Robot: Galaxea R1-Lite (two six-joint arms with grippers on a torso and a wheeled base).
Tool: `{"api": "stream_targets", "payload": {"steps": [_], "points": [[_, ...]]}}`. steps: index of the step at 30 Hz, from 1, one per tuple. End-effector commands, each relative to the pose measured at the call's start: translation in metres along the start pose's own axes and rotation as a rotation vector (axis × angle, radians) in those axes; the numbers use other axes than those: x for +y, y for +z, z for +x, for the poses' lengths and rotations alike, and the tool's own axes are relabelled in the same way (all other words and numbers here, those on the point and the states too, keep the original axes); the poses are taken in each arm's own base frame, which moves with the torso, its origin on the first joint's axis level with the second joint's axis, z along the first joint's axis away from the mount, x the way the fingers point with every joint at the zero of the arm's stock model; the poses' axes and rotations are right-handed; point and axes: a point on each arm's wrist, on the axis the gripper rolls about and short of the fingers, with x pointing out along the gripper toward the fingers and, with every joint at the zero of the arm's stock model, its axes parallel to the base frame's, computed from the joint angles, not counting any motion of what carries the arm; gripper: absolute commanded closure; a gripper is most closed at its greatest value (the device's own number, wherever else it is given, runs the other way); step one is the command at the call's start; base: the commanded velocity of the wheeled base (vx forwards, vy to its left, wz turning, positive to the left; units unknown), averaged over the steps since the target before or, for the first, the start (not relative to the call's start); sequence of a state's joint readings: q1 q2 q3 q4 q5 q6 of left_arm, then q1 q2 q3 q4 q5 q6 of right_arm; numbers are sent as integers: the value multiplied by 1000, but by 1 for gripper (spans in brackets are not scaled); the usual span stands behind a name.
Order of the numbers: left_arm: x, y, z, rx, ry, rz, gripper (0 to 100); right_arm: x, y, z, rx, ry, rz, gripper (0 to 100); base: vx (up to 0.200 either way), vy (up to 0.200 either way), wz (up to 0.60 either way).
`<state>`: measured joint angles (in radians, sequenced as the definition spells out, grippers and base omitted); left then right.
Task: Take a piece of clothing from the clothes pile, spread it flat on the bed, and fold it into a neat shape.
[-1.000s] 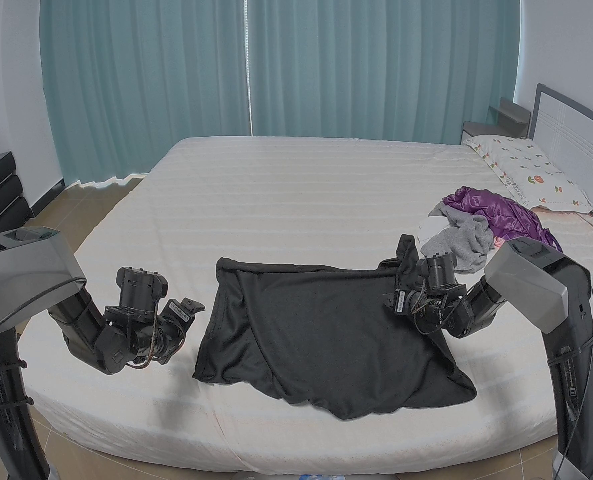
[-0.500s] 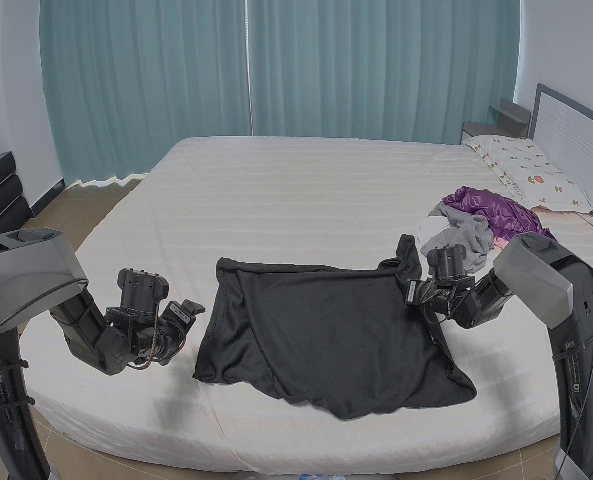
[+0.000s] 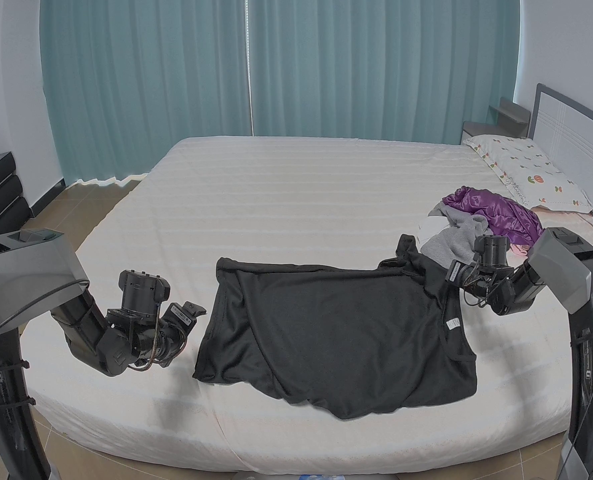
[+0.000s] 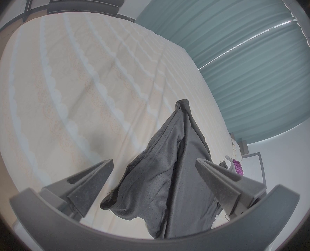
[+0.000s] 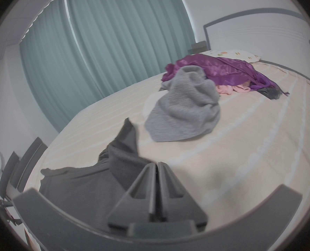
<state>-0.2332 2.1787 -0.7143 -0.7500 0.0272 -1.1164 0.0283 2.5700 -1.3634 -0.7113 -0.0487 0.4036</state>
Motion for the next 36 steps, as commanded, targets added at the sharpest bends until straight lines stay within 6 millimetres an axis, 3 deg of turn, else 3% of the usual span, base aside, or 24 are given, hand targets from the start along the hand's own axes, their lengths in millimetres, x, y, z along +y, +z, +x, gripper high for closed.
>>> {"api": "stream_targets", "payload": {"steps": [1,7,12,22,27,31,36], "points": [[1,-1,1,2,3,1,0,-17,-1,5,-1,-23,37,0,0,0,0],[0,-1,-1,2,-1,3,0,-19,9,-8,-11,28,148,0,0,0,0],[4,-5,-5,12,13,13,0,-19,13,-46,3,80,171,0,0,0,0],[10,-13,-22,14,-14,22,0,-35,-36,-139,89,177,175,0,0,0,0],[13,-21,-26,36,-3,34,0,-39,-52,-173,112,180,298,0,0,0,0],[20,-25,-29,51,19,37,0,-41,-66,-191,153,198,369,0,-150,0,0],[21,-26,-29,51,19,34,0,-39,-78,-196,196,242,424,0,0,0,0]]}}
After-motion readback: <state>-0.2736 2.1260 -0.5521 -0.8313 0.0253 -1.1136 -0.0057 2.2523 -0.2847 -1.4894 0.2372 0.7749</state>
